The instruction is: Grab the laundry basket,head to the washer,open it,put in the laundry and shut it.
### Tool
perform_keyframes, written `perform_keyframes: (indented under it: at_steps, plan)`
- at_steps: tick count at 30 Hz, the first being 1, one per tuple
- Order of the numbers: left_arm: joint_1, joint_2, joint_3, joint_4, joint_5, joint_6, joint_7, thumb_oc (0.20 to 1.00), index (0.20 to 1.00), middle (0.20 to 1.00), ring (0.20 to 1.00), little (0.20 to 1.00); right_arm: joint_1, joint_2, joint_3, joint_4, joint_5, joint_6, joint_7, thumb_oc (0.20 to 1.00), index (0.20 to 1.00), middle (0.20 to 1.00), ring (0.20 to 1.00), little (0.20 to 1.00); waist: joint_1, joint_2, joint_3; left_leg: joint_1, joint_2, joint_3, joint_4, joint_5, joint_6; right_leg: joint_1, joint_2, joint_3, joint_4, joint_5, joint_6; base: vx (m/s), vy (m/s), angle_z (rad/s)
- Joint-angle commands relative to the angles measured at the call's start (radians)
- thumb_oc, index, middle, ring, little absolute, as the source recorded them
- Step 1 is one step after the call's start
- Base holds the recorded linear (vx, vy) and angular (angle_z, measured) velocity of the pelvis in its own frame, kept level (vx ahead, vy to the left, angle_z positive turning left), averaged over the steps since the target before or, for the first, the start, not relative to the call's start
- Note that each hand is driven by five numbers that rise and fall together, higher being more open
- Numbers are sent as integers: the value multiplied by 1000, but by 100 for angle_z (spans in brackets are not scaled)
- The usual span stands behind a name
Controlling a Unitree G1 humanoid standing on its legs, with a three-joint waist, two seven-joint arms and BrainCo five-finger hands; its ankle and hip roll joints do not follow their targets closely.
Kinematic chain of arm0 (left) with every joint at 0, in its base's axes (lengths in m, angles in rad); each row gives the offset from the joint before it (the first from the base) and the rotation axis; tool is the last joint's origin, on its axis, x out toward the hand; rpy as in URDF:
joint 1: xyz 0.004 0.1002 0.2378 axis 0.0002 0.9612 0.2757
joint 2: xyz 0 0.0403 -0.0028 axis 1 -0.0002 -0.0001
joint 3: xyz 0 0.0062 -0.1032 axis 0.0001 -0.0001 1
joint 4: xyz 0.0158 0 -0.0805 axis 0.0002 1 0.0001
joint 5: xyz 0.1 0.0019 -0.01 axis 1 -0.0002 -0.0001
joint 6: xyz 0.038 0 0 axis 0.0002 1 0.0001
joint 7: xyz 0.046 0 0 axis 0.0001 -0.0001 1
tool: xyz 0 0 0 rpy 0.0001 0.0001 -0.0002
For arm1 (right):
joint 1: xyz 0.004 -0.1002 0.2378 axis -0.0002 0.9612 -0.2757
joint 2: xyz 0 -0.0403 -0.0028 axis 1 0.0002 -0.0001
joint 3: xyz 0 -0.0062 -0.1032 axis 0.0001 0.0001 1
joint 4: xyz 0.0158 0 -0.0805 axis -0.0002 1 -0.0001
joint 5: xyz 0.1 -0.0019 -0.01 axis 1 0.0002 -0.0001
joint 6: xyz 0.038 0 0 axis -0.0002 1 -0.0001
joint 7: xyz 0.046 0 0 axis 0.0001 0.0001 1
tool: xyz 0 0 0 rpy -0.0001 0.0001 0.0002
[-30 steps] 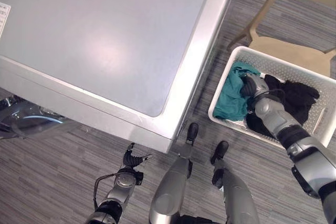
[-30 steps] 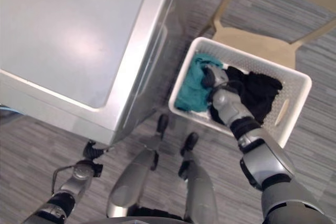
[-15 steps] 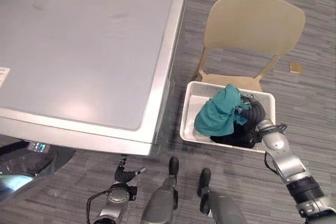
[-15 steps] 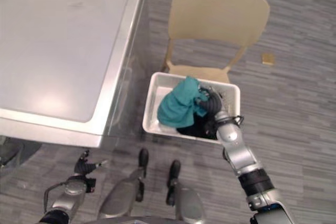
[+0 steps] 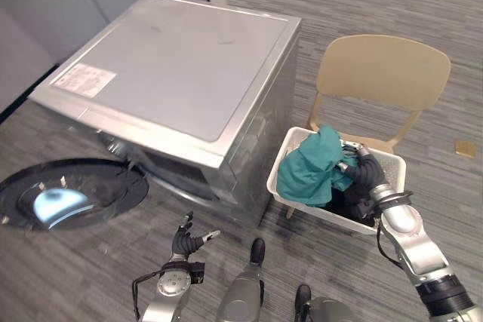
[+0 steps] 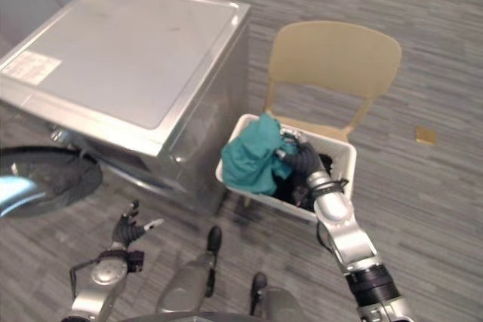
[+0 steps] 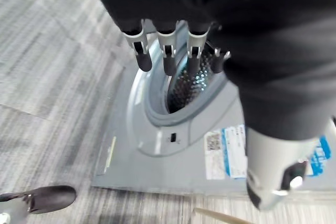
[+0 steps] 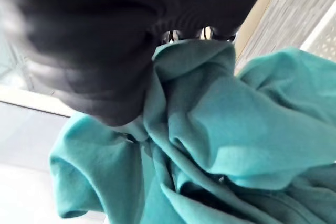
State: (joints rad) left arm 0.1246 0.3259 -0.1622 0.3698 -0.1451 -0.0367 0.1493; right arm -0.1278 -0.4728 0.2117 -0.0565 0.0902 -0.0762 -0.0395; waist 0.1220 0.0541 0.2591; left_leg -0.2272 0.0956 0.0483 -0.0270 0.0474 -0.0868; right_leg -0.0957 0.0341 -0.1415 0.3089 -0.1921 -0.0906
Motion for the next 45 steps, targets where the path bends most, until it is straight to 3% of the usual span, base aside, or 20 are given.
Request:
perform_keyframes:
  at_steps: [1, 5, 6, 7, 10, 14, 19, 23, 25, 27, 28, 31, 38, 42, 45]
  plan:
    - [-55, 53, -19, -93, 54, -71, -11, 1000, 1000, 1000, 1000, 1000, -52, 7, -19, -81, 46, -71, 12, 200, 200, 200, 200, 200, -40, -64, -32, -21, -26, 7, 90, 60, -4, 109, -56, 0, -176, 0, 157, -316, -7, 76]
    - [-96, 77, -59, -205, 90, -98, -21, 1000, 1000, 1000, 1000, 1000, -49, 13, 18, -100, 69, -71, 44, 200, 200, 200, 200, 200, -76, -89, -69, 88, -29, 34, 172, -61, 9, 90, -97, -50, -235, 53, 169, -198, 26, 48]
    - [-96, 77, -58, -205, 90, -98, -22, 1000, 1000, 1000, 1000, 1000, -49, 13, 18, -100, 69, -71, 44, 200, 200, 200, 200, 200, -77, -88, -70, 86, -29, 33, 171, -58, 9, 89, -97, -51, -237, 57, 169, -133, 147, 67]
    - [-159, 70, -123, -248, 95, -106, -29, 1000, 1000, 1000, 1000, 1000, -62, 35, 44, -101, 97, -70, 53, 200, 200, 200, 200, 200, -116, -83, -110, 208, 0, 105, 123, -102, 0, 90, -108, -105, -279, 85, 185, -102, 123, 60]
    - [-200, 64, -173, -278, 107, -102, -44, 1000, 1000, 1000, 1000, 1000, -73, 53, 61, -104, 124, -61, 59, 200, 200, 200, 200, 200, -137, -73, -131, 230, 11, 148, 43, -70, -8, 90, -115, -139, -296, 103, 196, -53, 171, 92]
    - [-269, 53, -266, -295, 131, -106, -74, 1000, 1000, 1000, 1000, 1000, -121, 83, 123, -95, 150, -52, 71, 200, 200, 200, 200, 200, -144, -69, -145, 263, -13, 122, -50, -51, 0, 97, -131, -147, -289, 127, 208, -17, 189, 26]
    - [-361, 31, -365, -277, 89, -100, -97, 1000, 1000, 1000, 1000, 1000, -209, 153, 201, -47, 241, -33, 65, 200, 200, 200, 200, 200, -139, -83, -141, 256, -34, 113, -60, -52, 18, 79, -152, -131, -270, 137, 222, -39, 135, 7]
    - [-450, -12, -443, -206, 77, -88, -79, 1000, 1000, 1000, 1000, 1000, -287, 233, 255, 9, 283, -36, 36, 200, 200, 200, 200, 200, -127, -97, -120, 246, -51, 100, -60, -52, 39, 53, -160, -90, -226, 134, 229, -53, 65, 23]
    - [-484, -26, -474, -178, 108, -82, -64, 1000, 1000, 1000, 1000, 1000, -318, 260, 283, 23, 291, -39, 28, 200, 200, 200, 200, 200, -132, -104, -119, 241, -56, 86, -60, -53, 48, 40, -141, -19, -212, 130, 233, -17, 9, 0]
    - [-523, -47, -483, -145, 95, -84, -24, 200, 200, 200, 200, 200, -375, 289, 314, 40, 322, -40, 19, 200, 200, 200, 200, 200, -126, -106, -108, 228, -60, 78, -60, -47, 53, 22, -124, 45, -209, 132, 230, -77, -14, 4]
    - [-535, -57, -479, -136, 71, -85, -9, 200, 200, 200, 200, 200, -387, 304, 324, 54, 343, -47, 12, 332, 332, 332, 332, 332, -122, -106, -100, 218, -60, 78, -60, -42, 54, 10, -121, 52, -205, 134, 227, -78, -18, 0]
    - [-538, -58, -461, -138, 75, -85, 13, 200, 200, 200, 200, 200, -380, 311, 339, 46, 331, -44, 7, 1000, 1000, 1000, 1000, 1000, -115, -105, -96, 204, -60, 70, -60, -32, 55, 0, -116, 59, -200, 131, 220, -17, -49, -1]
    - [-429, 18, -305, -184, 82, -82, 43, 200, 200, 200, 200, 200, -312, 146, 308, -22, 64, -9, 39, 1000, 1000, 1000, 1000, 1000, -111, -103, -136, 218, -61, 44, -60, -25, 42, 67, -115, 24, -250, 126, 216, 57, -48, 16]
    - [-236, 80, -151, -215, 103, -88, 8, 200, 200, 200, 200, 200, -95, 1, 144, -103, -50, -31, 62, 1000, 1000, 1000, 1000, 1000, -122, -101, -151, 241, -59, 39, -60, -30, 38, 97, -110, 4, -257, 117, 217, 56, -25, 17]
    - [-120, 106, -63, -202, 122, -90, -22, 200, 200, 200, 200, 200, 64, -47, 46, -94, -84, -32, 92, 1000, 1000, 1000, 1000, 1000, -128, -102, -157, 253, -57, 40, -60, -31, 35, 108, -107, -1, -262, 113, 218, 51, -27, 2]
